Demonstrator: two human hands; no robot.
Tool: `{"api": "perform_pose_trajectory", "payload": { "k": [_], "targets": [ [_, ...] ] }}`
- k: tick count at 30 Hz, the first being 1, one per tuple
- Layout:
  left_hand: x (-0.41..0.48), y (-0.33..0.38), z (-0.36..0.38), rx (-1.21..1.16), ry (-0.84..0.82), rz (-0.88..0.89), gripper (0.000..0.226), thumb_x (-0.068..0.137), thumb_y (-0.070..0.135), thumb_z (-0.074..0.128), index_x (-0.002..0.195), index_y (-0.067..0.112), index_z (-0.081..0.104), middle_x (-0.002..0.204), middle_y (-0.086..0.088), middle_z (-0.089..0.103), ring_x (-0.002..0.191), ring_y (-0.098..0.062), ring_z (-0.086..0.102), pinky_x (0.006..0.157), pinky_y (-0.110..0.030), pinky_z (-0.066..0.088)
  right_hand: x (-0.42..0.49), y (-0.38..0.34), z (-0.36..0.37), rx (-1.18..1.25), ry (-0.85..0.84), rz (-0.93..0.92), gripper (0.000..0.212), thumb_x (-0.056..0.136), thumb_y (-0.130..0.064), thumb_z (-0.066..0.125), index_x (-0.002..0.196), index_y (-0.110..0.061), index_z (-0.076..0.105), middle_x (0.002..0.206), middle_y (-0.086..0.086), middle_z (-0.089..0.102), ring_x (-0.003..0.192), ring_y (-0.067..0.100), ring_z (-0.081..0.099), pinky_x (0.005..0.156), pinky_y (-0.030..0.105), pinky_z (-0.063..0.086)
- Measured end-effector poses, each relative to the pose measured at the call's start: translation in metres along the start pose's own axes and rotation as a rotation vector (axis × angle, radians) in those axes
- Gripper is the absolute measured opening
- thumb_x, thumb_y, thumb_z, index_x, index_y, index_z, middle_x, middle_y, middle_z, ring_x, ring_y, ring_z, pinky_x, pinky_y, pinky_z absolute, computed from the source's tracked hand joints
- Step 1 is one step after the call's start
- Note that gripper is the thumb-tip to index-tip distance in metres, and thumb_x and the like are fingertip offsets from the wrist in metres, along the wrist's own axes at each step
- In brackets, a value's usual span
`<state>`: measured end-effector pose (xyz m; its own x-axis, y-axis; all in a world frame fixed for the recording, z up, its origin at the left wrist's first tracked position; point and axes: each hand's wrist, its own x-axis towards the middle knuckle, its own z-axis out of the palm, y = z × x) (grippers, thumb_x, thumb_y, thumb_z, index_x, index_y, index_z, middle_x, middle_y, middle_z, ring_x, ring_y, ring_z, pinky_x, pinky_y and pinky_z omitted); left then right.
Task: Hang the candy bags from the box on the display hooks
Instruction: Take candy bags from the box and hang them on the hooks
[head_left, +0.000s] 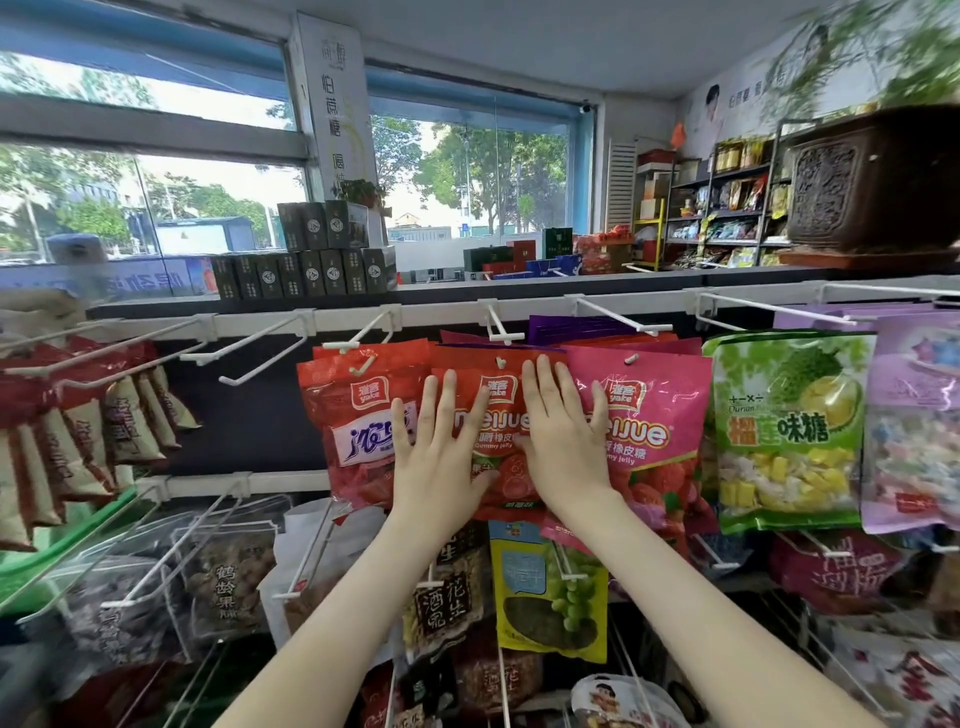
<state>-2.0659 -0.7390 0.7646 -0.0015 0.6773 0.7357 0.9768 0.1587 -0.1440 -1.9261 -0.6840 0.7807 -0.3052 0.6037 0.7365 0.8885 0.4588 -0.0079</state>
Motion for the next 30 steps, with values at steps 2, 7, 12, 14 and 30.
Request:
{"api": "perform_pose_trajectory", "payload": {
  "k": [2, 7, 12, 14, 30],
  "targets": [
    [0.001, 0.000, 0.003, -0.014, -0.011, -0.005, 0.104, 0.065, 0.054, 0.077, 0.150, 0.024, 0.026, 0.156, -0.018, 0.020, 0.145, -0.036, 0.015, 0.113, -0.056, -0.005, 0.003, 0.001, -0.001, 0.003, -0.037, -0.008, 0.081, 0.083, -0.026, 0.068, 0.148, -0.011, 0.023, 0.154, 0.007, 0.027, 0.142, 0.024, 0.026, 0.113, 0.050, 0.005],
    [-0.002, 0.008, 0.003, -0.127, 0.033, -0.029, 0.090, 0.073, 0.043, 0.073, 0.149, 0.021, 0.030, 0.155, -0.021, 0.020, 0.143, -0.040, 0.018, 0.113, -0.061, 0.008, -0.006, 0.003, -0.003, 0.013, -0.064, -0.046, 0.080, 0.084, -0.025, 0.065, 0.150, -0.017, 0.021, 0.156, 0.008, 0.023, 0.144, 0.024, 0.022, 0.114, 0.047, -0.001],
    [-0.021, 0.033, -0.006, -0.303, 0.065, 0.058, 0.080, 0.078, 0.034, 0.066, 0.149, 0.023, 0.031, 0.157, -0.020, 0.012, 0.146, -0.037, 0.008, 0.114, -0.058, 0.005, -0.046, 0.013, -0.014, 0.045, 0.008, -0.071, 0.073, 0.084, -0.024, 0.062, 0.148, -0.018, 0.026, 0.153, 0.007, 0.029, 0.143, 0.022, 0.025, 0.112, 0.047, 0.002],
    [-0.036, 0.055, -0.008, -0.400, 0.075, 0.115, 0.073, 0.081, 0.030, 0.060, 0.148, 0.019, 0.033, 0.156, -0.019, 0.017, 0.145, -0.035, 0.012, 0.115, -0.054, 0.007, -0.079, 0.026, -0.020, 0.046, 0.029, -0.050, 0.064, 0.088, -0.025, 0.048, 0.148, -0.017, 0.027, 0.154, 0.006, 0.029, 0.142, 0.020, 0.025, 0.113, 0.045, 0.006],
    [-0.226, 0.350, -0.007, -1.101, -0.817, 0.745, 0.075, 0.094, 0.030, 0.052, 0.152, 0.016, 0.007, 0.157, -0.002, 0.021, 0.144, -0.019, 0.019, 0.114, -0.027, 0.019, -0.422, 0.195, -0.111, 0.168, -0.477, 0.767, 0.067, 0.096, -0.011, 0.047, 0.150, -0.018, 0.010, 0.157, -0.002, 0.016, 0.145, 0.013, 0.015, 0.117, 0.030, 0.018]
  ]
}}
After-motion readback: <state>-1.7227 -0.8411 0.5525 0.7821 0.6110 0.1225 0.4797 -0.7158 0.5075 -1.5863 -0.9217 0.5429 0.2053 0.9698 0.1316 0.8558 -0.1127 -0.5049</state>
